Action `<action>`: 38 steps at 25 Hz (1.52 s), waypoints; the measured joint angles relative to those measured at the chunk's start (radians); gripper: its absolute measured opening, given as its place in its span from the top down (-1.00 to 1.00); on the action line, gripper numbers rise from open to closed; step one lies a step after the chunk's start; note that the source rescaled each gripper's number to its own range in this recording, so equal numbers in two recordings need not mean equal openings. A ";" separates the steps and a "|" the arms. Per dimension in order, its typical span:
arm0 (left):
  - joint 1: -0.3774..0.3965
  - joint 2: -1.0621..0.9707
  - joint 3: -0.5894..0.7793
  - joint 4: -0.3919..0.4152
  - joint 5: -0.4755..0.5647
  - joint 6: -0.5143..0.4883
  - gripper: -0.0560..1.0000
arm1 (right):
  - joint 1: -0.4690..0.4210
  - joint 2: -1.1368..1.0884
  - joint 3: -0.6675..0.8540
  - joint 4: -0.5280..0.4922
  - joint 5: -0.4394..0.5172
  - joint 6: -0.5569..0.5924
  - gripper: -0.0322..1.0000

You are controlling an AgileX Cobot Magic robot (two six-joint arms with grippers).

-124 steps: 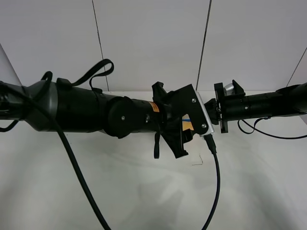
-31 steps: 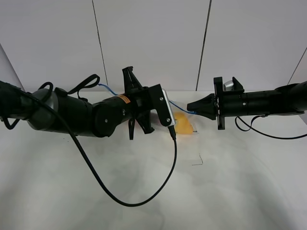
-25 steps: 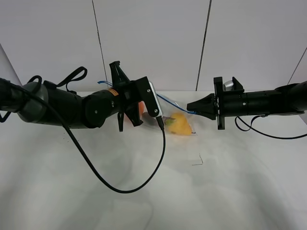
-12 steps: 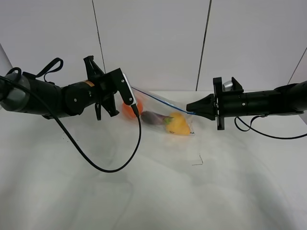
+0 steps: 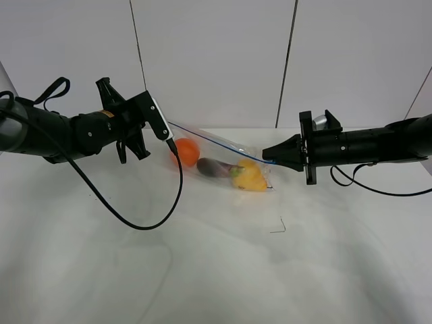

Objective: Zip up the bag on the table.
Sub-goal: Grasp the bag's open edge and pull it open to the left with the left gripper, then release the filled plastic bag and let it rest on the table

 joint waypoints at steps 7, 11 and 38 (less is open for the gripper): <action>0.000 0.000 0.000 0.000 0.000 0.000 0.89 | 0.000 0.000 0.000 -0.001 0.000 0.000 0.94; 0.000 0.000 0.000 0.000 0.000 0.000 0.89 | 0.000 0.000 0.000 -0.002 0.000 0.000 0.94; 0.335 0.000 -0.081 -0.252 0.461 -0.683 -0.89 | -0.003 0.000 0.001 -0.044 0.000 0.000 0.94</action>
